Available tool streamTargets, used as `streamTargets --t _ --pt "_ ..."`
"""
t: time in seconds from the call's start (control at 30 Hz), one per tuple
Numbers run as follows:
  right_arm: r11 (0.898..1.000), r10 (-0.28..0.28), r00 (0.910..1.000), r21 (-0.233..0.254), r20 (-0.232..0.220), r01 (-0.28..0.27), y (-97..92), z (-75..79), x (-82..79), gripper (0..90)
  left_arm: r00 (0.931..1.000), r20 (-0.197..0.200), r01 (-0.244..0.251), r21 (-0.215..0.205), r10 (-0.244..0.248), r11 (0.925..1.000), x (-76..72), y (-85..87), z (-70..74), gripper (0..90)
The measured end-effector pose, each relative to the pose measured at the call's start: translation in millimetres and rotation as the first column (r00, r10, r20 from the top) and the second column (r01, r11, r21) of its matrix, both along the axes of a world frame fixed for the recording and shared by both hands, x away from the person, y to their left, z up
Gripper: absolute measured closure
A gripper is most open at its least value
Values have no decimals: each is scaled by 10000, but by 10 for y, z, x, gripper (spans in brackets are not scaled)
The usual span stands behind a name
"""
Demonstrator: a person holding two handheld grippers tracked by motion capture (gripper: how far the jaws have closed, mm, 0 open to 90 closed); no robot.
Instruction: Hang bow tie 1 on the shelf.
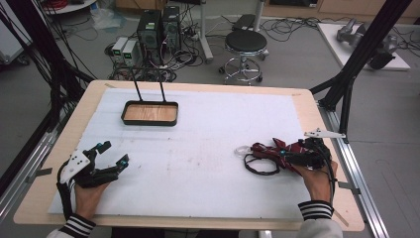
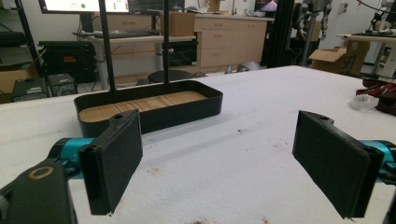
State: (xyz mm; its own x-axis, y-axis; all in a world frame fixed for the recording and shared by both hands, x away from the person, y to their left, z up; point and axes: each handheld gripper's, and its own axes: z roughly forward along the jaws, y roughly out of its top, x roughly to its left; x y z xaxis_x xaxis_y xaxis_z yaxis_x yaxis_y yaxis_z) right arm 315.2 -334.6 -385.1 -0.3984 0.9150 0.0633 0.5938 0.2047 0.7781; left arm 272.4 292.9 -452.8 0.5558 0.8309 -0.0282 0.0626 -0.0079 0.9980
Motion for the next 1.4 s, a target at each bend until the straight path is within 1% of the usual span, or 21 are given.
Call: streamTargets --t 0.2,0.23,0.27,0.37,0.43,0.5,0.6,0.63,0.7,0.77,0.8,0.9,0.97,1.0,1.03,1.1,1.2,1.33,1.37,1.4 --pt "9998 32 9982 -187 -593 -43 -6 -67 40 168 10000 34 8 61 -8 10000 -3 -4 1 164" --pt "9998 59 9971 -188 -758 -74 -2 -79 46 168 10000 33 6 64 -7 10000 -3 -4 1 164" --pt "9998 59 9971 -188 -758 -74 -2 -79 46 168 10000 31 1 67 -1 10000 -3 -5 1 164" --pt "9990 223 9943 -371 -1040 -263 7 -110 53 173 10000 31 0 70 0 10000 -4 -5 1 164" --pt "9987 281 9921 -381 -1223 -329 16 -136 40 180 10000 34 0 75 0 10000 -3 -5 1 164" --pt "9985 330 9913 -400 -1273 -384 18 -143 38 185 10000 32 -2 67 2 10000 -3 -5 1 164" --pt "9974 462 9874 -480 -1512 -540 29 -180 34 185 10000 31 -6 67 6 10000 -3 -5 1 164" --pt "9969 437 9869 -586 -1553 -534 32 -186 31 185 10000 26 -15 73 14 10000 -3 -5 1 164" --pt "9971 387 9861 -582 -1615 -486 29 -201 29 185 10000 29 -14 76 14 10000 -3 -5 1 164" --pt "9970 348 9842 -617 -1734 -461 29 -211 31 185 10000 26 -14 70 14 10000 -3 -5 1 164" --pt "9969 350 9818 -622 -1866 -474 29 -215 33 185 10000 25 -15 65 15 10000 -3 -5 1 164" --pt "9963 362 9786 -696 -2025 -513 29 -228 45 185 10000 34 -26 69 26 10000 -3 -6 0 164" --pt "9964 355 9747 -668 -2207 -514 35 -235 46 186 10000 35 -30 76 30 10000 -3 -7 1 164" --pt "9956 397 9710 -731 -2358 -585 33 -251 53 196 10000 25 -21 80 21 10000 -4 -6 1 164" --pt "9956 397 9710 -731 -2358 -585 33 -251 53 196 10000 25 -25 84 25 10000 -4 -6 1 164" --pt "9957 391 9677 -722 -2491 -588 36 -260 51 235 10000 26 -25 87 25 10000 -4 -6 1 164" --pt "9967 401 9661 -587 -2552 -569 26 -276 46 271 10000 42 -22 91 22 10000 -3 -7 1 164" --pt "9979 445 9592 -321 -2793 -556 -4 -294 41 338 10000 47 -28 93 27 10000 -3 -8 1 164" --pt "9987 409 9576 -163 -2853 -475 -20 -293 39 382 10000 44 -29 97 29 9999 -4 -8 1 164" --pt "9987 409 9576 -163 -2853 -475 -20 -293 39 382 10000 41 -30 97 29 9999 -4 -8 1 164"
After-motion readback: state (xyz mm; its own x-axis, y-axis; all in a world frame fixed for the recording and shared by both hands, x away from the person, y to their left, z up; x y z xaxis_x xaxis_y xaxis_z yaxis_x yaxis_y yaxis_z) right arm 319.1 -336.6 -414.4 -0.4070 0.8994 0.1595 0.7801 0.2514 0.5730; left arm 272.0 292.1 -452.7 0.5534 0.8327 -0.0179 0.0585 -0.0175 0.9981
